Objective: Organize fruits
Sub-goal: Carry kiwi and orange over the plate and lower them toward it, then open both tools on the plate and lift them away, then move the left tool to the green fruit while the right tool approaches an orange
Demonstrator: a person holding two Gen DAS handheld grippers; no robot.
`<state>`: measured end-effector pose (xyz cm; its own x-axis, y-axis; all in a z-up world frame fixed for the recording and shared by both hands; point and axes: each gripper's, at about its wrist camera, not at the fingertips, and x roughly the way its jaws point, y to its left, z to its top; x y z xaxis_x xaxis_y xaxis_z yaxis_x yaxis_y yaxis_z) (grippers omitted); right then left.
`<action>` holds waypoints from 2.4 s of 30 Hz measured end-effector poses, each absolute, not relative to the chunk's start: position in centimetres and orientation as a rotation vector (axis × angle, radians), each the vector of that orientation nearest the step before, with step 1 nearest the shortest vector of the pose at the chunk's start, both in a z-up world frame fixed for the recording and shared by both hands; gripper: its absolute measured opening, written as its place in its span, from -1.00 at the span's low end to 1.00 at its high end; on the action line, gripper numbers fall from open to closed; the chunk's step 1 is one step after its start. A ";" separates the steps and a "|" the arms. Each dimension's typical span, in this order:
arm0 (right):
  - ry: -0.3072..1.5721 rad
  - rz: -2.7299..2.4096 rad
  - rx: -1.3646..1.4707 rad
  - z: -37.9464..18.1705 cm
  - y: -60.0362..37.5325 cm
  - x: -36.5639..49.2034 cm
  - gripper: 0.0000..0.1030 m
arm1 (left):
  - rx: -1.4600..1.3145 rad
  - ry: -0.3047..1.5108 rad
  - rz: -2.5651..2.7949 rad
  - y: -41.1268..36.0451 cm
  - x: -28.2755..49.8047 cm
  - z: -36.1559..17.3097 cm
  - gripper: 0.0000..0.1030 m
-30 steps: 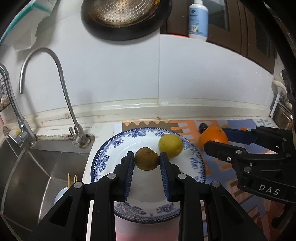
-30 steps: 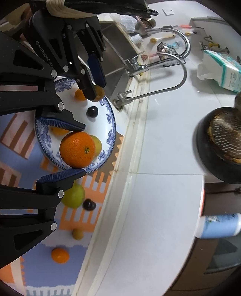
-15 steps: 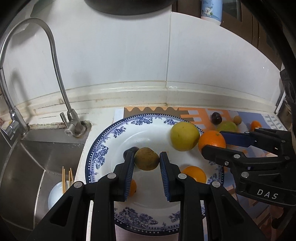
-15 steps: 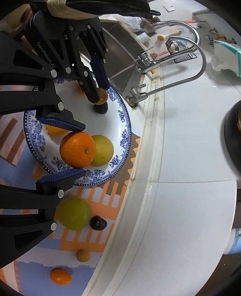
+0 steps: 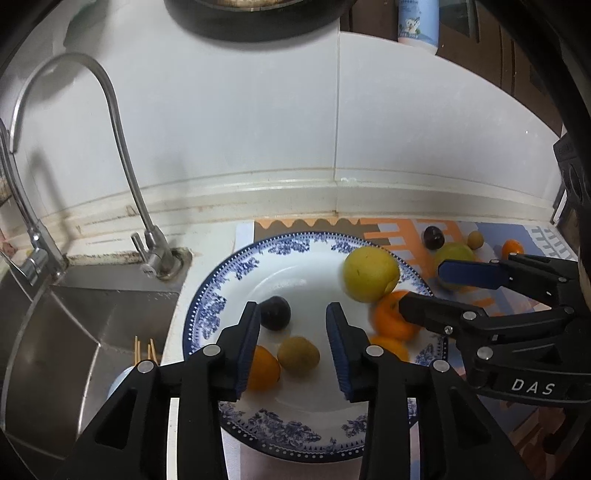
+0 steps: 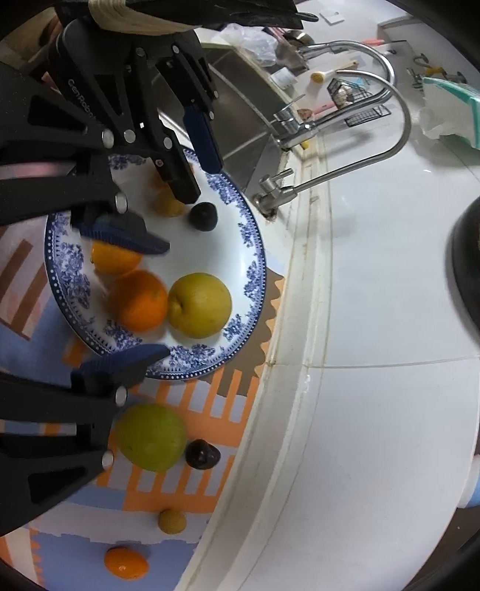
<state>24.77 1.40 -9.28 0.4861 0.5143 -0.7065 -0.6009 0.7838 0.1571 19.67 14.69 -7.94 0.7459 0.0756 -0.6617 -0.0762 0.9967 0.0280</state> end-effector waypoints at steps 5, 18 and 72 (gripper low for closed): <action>0.772 0.667 -0.116 -8.0 0.8 24.1 0.10 | -0.004 0.709 0.090 14.5 19.0 -6.7 -0.13; 0.688 0.608 -0.087 -4.3 -2.5 21.9 0.10 | -0.027 0.675 0.054 12.2 17.7 -4.0 0.16; 0.809 0.148 -0.013 -10.5 -18.2 29.5 0.36 | 0.115 0.849 -0.131 -1.0 28.7 -10.7 0.52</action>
<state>29.54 -18.24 -10.52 0.6807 0.1271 -0.7214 -0.1370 0.9895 0.0450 28.71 -1.02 -10.72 0.6535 -0.0693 -0.7537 0.1613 0.9857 0.0492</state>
